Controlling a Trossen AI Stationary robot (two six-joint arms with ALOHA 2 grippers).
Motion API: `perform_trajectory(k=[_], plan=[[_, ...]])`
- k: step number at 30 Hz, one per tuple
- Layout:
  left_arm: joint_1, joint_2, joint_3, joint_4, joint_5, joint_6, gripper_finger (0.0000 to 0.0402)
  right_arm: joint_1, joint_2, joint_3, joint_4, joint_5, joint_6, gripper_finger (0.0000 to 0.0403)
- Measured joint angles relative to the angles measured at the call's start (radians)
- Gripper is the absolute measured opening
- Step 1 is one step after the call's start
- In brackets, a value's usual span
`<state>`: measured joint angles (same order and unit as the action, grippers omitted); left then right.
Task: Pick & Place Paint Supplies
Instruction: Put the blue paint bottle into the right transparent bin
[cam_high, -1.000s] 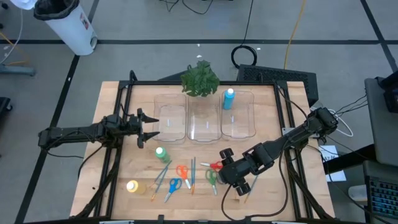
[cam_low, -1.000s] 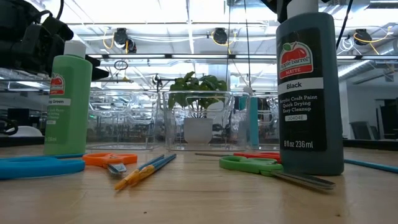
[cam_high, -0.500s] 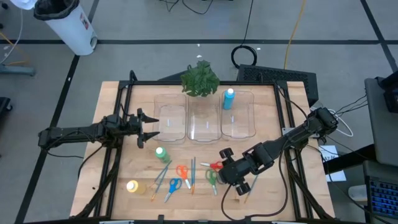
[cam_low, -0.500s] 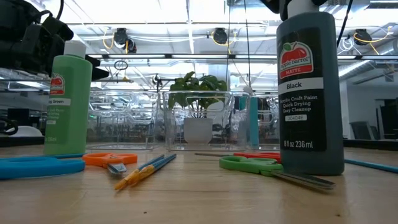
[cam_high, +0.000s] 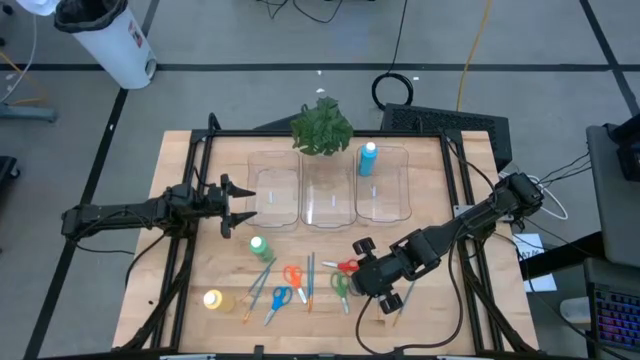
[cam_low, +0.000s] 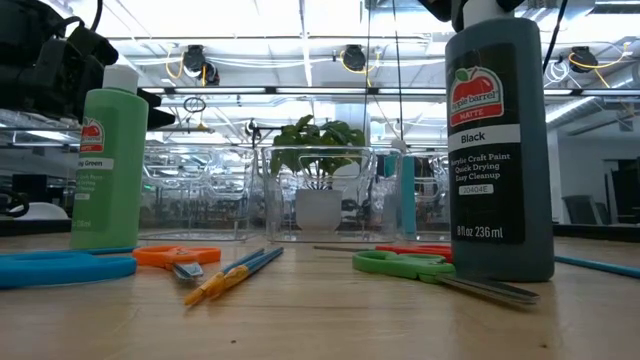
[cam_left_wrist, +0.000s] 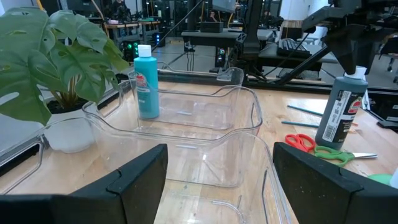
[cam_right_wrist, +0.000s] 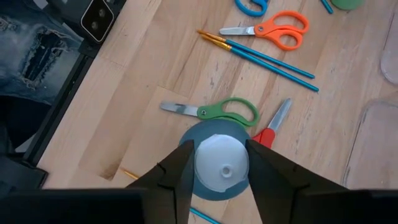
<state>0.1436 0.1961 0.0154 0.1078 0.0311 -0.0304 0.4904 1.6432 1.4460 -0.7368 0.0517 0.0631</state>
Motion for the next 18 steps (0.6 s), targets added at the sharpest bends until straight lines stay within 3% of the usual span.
perform_trajectory(k=[6,18], plan=[[0.000,0.000,0.000,0.000,0.000,0.000,0.0294,0.000,0.000,0.000,0.000,0.000,0.000,0.0118],[0.000,0.000,0.000,0.000,0.000,0.000,0.0294,0.000,0.000,0.000,0.007,-0.001,0.000,0.0155]])
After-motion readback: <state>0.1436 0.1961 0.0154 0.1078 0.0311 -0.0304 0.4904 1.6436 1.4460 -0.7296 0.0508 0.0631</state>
